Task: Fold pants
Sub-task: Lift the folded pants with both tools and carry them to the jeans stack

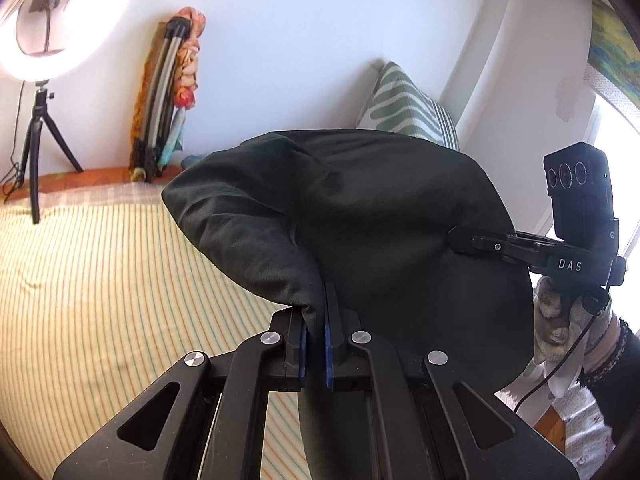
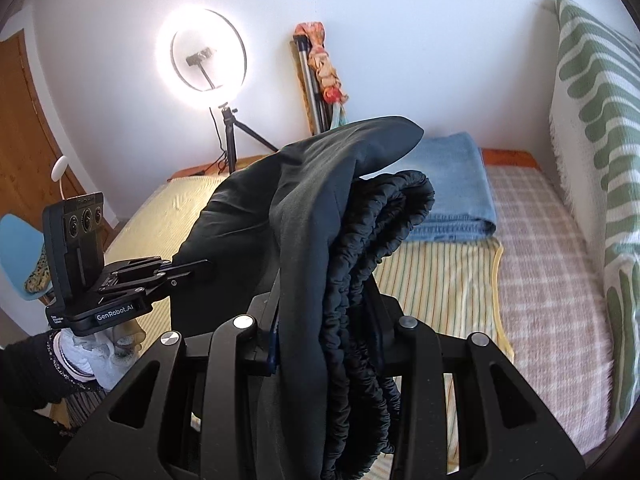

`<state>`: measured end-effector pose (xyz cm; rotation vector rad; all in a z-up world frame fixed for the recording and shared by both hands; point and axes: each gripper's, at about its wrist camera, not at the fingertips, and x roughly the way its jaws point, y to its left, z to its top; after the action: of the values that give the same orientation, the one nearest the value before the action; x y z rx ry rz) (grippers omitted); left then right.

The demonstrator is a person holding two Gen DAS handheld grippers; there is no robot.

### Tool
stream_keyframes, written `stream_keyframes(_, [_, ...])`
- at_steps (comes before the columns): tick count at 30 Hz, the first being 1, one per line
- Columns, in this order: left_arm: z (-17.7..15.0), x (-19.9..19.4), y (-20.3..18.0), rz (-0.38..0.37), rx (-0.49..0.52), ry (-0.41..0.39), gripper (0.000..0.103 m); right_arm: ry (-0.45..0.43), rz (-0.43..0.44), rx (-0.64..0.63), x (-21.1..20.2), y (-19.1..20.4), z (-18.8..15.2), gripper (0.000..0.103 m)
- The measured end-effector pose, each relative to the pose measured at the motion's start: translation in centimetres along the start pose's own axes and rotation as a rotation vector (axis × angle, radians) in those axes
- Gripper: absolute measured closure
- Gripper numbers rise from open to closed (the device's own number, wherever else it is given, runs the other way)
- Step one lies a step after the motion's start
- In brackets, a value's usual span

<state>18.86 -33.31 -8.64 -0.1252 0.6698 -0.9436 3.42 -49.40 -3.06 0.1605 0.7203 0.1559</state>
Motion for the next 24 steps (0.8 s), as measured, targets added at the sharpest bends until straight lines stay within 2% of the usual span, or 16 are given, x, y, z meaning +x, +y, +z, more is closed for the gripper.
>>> stream_keyframes(7, [4.4,1.7,1.0,0.011,0.029,-0.034,0.099,-0.050,-0.017,-0.010,1.7,-1.0,4.6,0.069])
stream_keyframes(14, [9.5,4.2,1.7,0.030,0.061,-0.069,0.099,-0.102,-0.031,-0.017,3.9,-3.9,10.1,0.069])
stream_keyframes(19, [13.4,6.8,2.3,0.049,0.087,-0.097,0.099,-0.123,-0.035,-0.021,6.2,-6.4,14.0,0.069])
stream_keyframes(24, [15.7,10.1,2.9,0.074,0.109,-0.089,0.099,-0.118,-0.055,-0.032,9.7,-9.0,17.3,0.069])
